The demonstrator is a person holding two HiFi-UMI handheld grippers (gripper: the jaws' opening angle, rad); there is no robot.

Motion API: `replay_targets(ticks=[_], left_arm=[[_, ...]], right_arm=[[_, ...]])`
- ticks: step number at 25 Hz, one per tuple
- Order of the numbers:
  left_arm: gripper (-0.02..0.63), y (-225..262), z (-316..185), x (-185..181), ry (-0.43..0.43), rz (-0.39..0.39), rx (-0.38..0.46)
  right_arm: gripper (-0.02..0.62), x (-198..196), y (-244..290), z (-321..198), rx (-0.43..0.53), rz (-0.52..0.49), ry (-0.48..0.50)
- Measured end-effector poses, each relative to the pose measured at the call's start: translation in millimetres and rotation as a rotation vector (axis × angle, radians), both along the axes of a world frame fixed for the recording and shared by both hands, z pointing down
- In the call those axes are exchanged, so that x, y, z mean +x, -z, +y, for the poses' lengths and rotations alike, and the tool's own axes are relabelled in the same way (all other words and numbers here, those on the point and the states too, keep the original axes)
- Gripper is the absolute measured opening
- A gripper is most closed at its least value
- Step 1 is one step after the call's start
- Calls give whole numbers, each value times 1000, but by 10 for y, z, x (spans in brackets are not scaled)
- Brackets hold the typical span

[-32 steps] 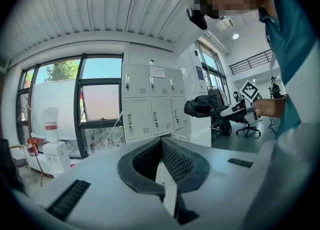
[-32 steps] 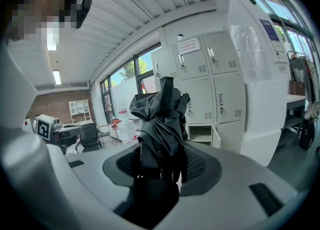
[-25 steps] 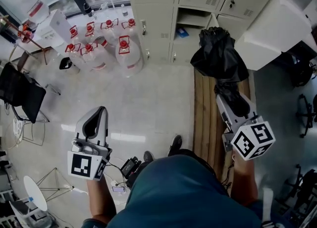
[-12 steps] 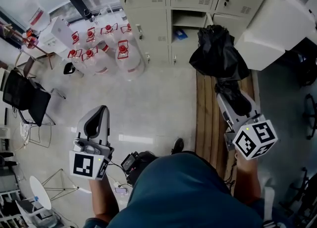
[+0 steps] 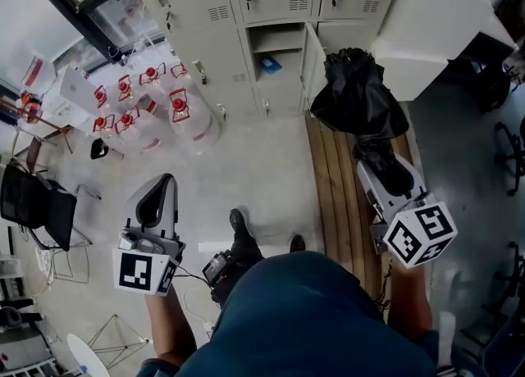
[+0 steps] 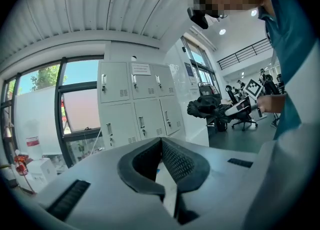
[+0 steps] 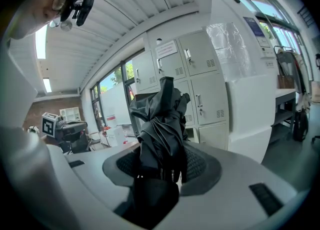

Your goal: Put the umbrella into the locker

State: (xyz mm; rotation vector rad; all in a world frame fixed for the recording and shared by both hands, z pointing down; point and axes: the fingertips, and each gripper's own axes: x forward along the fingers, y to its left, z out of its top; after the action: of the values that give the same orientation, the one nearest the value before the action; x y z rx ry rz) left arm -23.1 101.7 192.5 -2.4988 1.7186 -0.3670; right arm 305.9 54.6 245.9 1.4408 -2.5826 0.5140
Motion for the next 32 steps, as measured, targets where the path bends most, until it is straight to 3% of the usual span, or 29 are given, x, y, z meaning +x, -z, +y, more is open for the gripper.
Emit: replay_targets(ticks=[12,19,32], left_arm=[[18,111,-1262,-210,-278,47,24],[18,83,-1746,-472,-350,46,10],[18,-7,-2179,-1158,-437,74,-12]], right_arm=[[209,-205,47,-197,-38,15,-286],[209,-524,88,-378,-51,15,-355],[209,-1224,184,-469,-38,57,-438]])
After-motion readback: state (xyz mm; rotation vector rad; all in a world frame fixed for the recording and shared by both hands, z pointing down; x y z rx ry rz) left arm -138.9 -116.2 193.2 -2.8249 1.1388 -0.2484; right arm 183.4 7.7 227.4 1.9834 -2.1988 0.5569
